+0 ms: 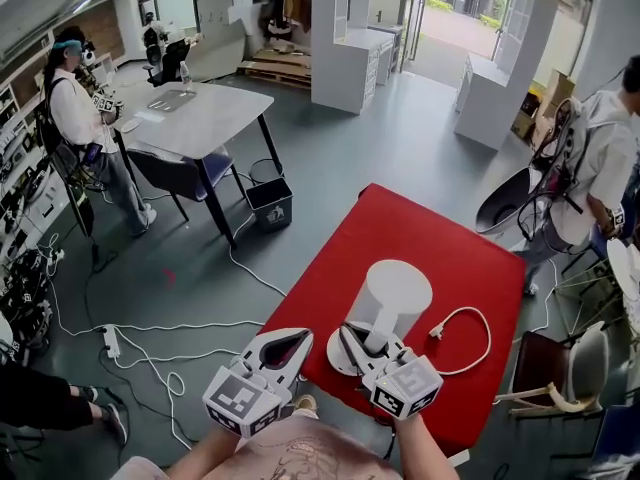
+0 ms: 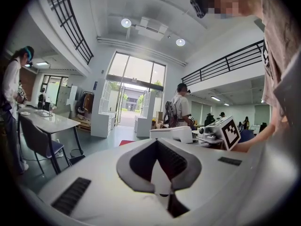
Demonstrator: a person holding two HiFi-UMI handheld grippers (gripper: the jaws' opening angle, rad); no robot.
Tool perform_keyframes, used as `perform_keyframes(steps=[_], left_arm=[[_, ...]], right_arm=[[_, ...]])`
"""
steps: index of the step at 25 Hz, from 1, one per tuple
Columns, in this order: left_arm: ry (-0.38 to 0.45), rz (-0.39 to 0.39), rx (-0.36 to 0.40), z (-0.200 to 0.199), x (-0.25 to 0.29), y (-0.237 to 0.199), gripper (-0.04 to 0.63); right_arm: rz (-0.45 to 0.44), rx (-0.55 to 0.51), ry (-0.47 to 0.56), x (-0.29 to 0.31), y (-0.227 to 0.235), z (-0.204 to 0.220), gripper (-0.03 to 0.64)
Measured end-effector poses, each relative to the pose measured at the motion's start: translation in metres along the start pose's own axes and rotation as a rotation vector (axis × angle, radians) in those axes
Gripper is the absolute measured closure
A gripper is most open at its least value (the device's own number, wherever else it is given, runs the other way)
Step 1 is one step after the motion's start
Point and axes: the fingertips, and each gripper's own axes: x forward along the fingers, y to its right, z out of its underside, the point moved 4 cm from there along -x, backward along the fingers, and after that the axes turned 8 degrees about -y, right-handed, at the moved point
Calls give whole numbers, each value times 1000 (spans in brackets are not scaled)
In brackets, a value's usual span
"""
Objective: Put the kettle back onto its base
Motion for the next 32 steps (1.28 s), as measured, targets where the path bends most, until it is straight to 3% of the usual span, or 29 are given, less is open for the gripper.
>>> perform_keyframes(steps=[16, 32], left_arm=[[-30, -3, -11, 9, 4, -10, 609], [-80, -13, -31, 27, 0, -2, 609]], right_arm=[[-16, -15, -16, 18, -11, 20, 600], [61, -67, -5, 17, -19, 39, 600]])
